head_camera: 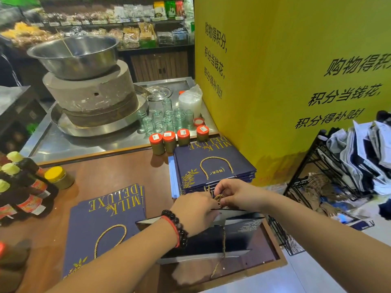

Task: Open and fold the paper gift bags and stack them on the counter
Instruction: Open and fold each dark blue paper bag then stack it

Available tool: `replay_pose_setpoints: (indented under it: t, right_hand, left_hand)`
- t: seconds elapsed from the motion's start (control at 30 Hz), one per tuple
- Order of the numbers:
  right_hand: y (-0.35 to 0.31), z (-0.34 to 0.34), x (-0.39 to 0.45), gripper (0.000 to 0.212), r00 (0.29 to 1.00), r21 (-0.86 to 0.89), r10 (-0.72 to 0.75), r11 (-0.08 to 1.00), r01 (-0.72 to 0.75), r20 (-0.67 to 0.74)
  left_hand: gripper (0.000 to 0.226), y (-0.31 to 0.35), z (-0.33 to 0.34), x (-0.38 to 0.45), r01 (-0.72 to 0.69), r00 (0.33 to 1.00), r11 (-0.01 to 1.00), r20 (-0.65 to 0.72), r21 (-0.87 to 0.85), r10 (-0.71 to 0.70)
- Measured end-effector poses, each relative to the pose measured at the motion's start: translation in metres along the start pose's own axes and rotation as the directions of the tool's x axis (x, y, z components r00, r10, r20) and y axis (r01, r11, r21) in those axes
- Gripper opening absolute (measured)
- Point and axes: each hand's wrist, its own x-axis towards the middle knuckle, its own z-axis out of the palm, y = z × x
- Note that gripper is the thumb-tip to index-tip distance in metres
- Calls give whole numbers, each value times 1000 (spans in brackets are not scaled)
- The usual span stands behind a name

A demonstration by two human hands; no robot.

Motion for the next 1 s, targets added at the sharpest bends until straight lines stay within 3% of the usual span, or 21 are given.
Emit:
replay_pose_setpoints:
  t: [0.7,0.9,1.0]
  right_hand:
    - [-1,3,-1,13,998,-107,-32,994,37,46]
    - [-6,4,-3,57,997,-155,76,985,-73,13]
    - [-12,5,-11,65,993,-169,113,980,-107,21]
  left_hand:
    - [23,6,1,-1,59,998,998,-2,-13,-59]
    - [22,9,3,1,41,999,999,-21,-30,-42]
    - [23,9,3,2,29,1000,999,2,-30,-29]
